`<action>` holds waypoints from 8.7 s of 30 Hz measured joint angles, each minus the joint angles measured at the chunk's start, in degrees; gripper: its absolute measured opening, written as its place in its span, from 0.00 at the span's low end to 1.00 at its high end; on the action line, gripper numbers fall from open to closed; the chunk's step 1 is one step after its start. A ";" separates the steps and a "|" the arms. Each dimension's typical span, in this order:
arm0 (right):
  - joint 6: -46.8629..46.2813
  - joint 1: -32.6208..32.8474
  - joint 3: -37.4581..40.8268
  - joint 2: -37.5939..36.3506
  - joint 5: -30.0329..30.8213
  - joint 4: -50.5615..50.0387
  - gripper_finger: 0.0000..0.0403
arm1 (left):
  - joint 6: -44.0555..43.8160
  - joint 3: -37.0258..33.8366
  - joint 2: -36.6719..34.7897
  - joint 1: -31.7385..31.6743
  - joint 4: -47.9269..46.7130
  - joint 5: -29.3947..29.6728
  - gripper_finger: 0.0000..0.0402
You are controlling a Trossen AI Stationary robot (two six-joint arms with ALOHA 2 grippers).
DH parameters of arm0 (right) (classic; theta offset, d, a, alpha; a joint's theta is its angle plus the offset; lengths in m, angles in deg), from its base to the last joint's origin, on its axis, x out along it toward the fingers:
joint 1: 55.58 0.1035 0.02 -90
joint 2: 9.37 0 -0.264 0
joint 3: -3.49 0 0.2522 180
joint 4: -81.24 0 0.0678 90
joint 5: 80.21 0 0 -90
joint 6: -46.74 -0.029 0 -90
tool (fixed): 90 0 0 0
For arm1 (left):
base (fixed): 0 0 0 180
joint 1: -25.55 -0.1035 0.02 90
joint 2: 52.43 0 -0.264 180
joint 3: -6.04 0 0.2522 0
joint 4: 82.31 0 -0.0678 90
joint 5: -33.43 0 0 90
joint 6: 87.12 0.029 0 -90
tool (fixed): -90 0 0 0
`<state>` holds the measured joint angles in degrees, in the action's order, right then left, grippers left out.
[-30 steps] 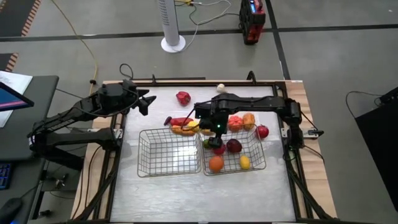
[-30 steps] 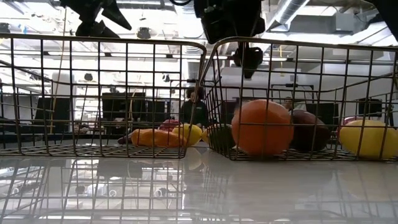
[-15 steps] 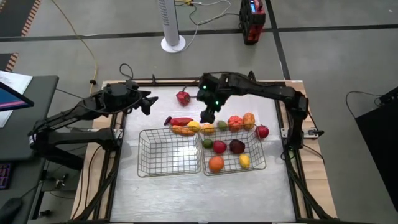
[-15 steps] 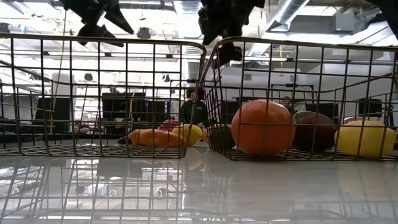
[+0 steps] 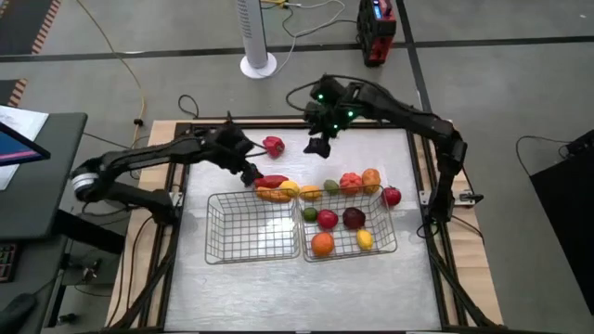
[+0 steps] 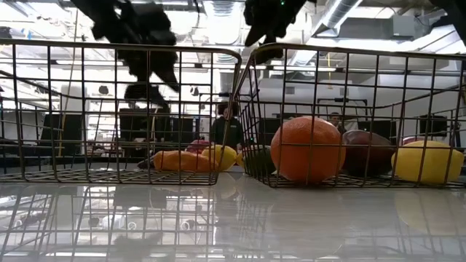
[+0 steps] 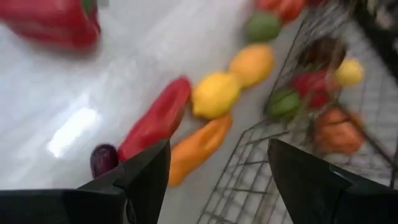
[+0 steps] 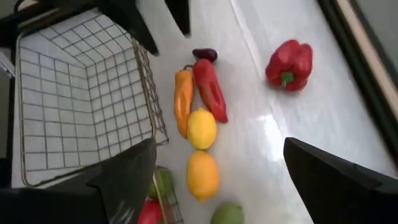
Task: Sort produce into baskets
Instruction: Put the red chili pepper into the left wire basket, then put the eggplant into the left wire basket, then put the red bell pepper into the left wire basket
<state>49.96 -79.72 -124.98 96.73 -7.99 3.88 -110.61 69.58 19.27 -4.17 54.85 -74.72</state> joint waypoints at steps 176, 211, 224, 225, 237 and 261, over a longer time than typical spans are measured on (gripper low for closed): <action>-3.17 -0.74 -2.91 -7.56 10.80 -0.39 0.94 | 21.74 13.11 3.29 12.58 -20.51 -15.50 0.22; -13.40 0.06 -2.91 -7.42 17.75 4.65 0.94 | 39.60 26.52 27.02 -3.28 -17.06 14.17 0.50; -15.28 2.80 -2.91 -7.75 28.41 -0.22 0.94 | 34.98 31.76 30.62 -7.30 -7.43 18.66 0.65; -15.14 2.80 -2.91 -7.75 28.41 -0.20 0.94 | 33.74 31.76 30.62 -7.47 -6.15 18.68 0.68; -13.31 2.79 -2.91 -7.75 28.36 1.36 0.94 | 25.75 31.69 38.72 -7.77 -2.16 17.45 0.77; -13.01 3.17 -2.91 -7.75 28.17 2.38 0.94 | 27.54 31.61 40.62 -8.35 -10.09 15.49 0.62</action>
<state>36.95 -76.55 -127.89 88.98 20.18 6.26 -83.06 101.18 59.88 -12.52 44.76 -59.23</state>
